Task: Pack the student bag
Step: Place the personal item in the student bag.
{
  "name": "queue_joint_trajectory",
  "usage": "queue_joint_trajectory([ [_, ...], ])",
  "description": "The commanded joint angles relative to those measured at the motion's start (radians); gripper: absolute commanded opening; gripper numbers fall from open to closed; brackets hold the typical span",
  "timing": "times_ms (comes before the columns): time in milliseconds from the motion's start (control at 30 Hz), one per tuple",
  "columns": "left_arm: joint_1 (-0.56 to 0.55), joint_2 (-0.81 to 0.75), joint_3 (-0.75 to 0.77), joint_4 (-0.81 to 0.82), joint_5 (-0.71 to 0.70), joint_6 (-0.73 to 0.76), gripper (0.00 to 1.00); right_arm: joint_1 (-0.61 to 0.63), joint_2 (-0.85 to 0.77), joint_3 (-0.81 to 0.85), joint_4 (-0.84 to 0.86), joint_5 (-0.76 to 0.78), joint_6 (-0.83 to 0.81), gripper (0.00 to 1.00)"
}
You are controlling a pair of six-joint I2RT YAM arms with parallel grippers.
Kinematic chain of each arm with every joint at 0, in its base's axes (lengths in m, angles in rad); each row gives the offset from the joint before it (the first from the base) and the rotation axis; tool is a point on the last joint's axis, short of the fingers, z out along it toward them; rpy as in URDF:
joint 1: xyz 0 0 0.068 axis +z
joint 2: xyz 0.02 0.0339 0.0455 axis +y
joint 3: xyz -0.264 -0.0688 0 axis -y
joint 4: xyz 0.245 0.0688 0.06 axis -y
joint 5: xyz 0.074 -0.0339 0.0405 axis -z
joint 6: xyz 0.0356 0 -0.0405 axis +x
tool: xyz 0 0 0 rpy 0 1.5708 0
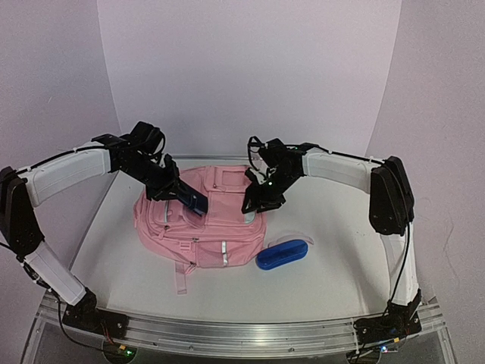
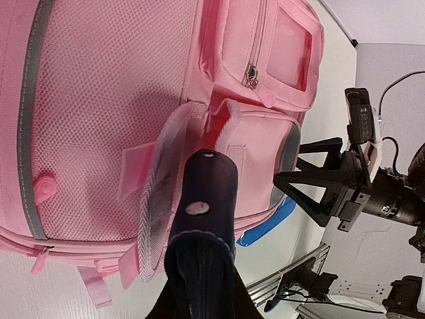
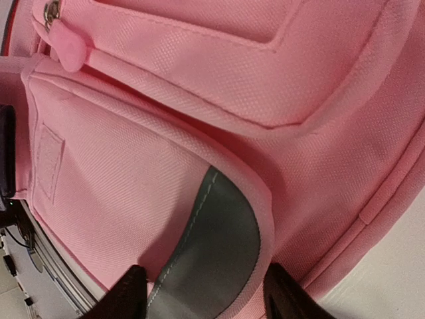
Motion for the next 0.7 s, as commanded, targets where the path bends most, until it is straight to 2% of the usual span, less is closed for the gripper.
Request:
queue_joint_trajectory([
  [0,0.022,-0.069,0.005,-0.028,-0.032,0.035,0.0,-0.024,0.035,0.001,-0.002,-0.063,0.006,0.41],
  [100,0.037,-0.073,0.002,-0.048,-0.043,0.051,0.0,-0.044,0.039,-0.003,-0.001,-0.082,-0.01,0.1],
  [133,0.042,-0.071,0.0,-0.052,-0.046,0.055,0.0,-0.049,0.04,-0.004,-0.002,-0.083,-0.013,0.03],
  [167,0.046,-0.068,-0.001,-0.054,-0.047,0.06,0.0,-0.055,0.04,-0.005,-0.003,-0.084,-0.016,0.0],
  [333,0.051,-0.018,0.016,-0.063,-0.036,0.104,0.0,-0.079,0.037,-0.024,0.001,-0.141,-0.04,0.0],
  [533,0.051,0.046,0.024,-0.025,0.009,0.153,0.0,-0.089,0.047,-0.03,0.011,-0.36,-0.116,0.0],
  [667,0.05,0.082,0.04,-0.059,-0.021,0.188,0.0,-0.099,0.053,-0.024,0.017,-0.435,-0.135,0.0],
])
